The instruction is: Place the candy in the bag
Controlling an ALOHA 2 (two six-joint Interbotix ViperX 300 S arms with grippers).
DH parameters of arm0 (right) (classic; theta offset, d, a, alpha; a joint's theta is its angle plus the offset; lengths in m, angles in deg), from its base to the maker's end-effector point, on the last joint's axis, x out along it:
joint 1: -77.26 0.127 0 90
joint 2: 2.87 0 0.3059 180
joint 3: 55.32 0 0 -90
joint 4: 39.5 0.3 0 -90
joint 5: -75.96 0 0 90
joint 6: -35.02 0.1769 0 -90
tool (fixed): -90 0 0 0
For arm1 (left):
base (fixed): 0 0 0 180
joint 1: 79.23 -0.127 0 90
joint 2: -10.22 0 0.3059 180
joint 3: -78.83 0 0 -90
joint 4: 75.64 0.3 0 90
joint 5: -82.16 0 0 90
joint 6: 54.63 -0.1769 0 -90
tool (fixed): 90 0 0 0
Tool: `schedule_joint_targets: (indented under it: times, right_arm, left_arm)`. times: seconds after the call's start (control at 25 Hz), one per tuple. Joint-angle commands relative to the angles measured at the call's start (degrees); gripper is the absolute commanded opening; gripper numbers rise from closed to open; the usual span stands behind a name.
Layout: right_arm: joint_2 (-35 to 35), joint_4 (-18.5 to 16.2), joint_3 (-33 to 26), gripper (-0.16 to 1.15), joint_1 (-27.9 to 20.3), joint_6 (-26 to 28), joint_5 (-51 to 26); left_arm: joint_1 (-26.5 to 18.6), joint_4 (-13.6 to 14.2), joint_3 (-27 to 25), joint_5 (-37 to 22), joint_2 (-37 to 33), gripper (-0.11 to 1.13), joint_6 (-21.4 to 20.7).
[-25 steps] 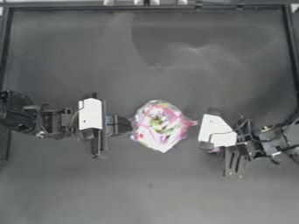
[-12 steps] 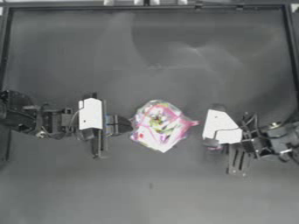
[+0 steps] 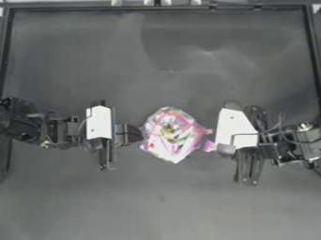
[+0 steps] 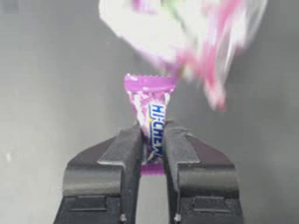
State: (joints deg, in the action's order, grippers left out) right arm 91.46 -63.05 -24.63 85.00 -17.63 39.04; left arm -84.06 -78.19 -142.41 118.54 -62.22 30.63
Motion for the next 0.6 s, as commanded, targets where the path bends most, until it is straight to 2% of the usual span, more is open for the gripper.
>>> schedule_joint_targets:
  times: [0.04, 0.2, 0.4, 0.6]
  right_arm:
    - [-0.09, -2.64, -3.16, 0.51, -0.79, 0.09, 0.79]
    - [-2.46, -4.66, -4.22, 0.51, -2.99, 0.00, 4.66]
    - [-5.01, -5.45, -4.48, 0.51, -5.80, -0.09, 9.84]
    - [-7.12, -7.56, -5.54, 0.51, -7.73, -0.09, 11.60]
  left_arm:
    - [0.09, 0.18, 1.14, 0.53, -1.14, 0.07, -0.09]
    - [0.09, 0.26, 1.49, 0.44, -0.62, 0.07, -0.09]
    - [0.09, 0.26, 1.76, 0.44, -0.26, 0.07, -0.18]
    - [0.09, 0.26, 1.76, 0.44, -0.26, 0.07, -0.09]
